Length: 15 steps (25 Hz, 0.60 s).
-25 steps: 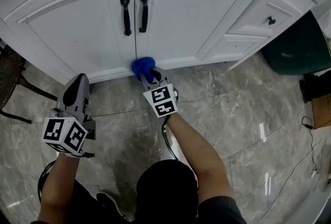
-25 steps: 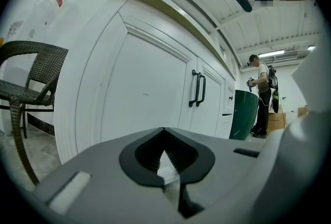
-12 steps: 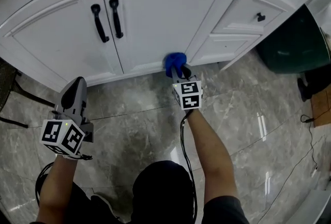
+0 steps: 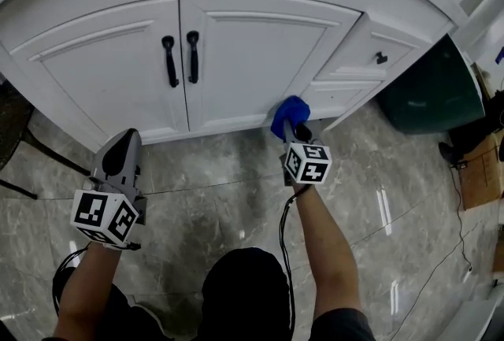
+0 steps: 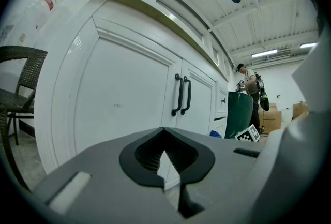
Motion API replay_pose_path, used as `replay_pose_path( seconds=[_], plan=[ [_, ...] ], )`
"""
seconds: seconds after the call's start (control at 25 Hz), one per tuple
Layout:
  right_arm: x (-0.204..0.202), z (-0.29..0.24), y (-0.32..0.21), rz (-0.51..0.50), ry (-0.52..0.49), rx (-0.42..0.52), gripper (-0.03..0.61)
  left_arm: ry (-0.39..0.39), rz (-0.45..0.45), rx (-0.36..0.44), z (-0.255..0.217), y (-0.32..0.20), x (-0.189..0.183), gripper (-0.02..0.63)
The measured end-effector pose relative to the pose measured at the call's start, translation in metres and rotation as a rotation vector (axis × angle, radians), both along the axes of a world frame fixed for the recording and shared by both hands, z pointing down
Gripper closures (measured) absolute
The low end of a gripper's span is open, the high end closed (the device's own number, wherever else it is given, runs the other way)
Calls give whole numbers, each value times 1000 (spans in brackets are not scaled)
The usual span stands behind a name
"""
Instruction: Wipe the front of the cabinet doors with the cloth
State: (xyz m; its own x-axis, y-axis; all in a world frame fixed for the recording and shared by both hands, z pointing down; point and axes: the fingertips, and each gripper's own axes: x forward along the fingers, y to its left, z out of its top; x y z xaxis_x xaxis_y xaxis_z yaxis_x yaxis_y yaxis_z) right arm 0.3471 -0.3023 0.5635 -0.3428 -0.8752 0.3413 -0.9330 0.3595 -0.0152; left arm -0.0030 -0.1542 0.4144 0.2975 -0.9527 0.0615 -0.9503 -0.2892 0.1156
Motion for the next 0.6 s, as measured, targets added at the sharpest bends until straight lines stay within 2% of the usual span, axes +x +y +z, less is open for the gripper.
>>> replay_pose_path(
  seconds=[0.12,0.32,0.4,0.48,0.6],
  plan=[
    [-57,-52,31,-165,-59,72,526,-15,-6,53,-21,1,-3,614],
    [-174,-176,99,-395,-92,262,526,-68,-77,301,-92,11,-41,614],
    [-222,-223,125,-461,-67,361,526,-73,-63,352,-111,15,-48,614],
    [-261,-263,144,-490,-73,456,528,-73,-22,374,-123,21,-45,614],
    [-294,-305,162,-434,-170,514,526,-33,45,383,-132,35,-37,614]
  ],
)
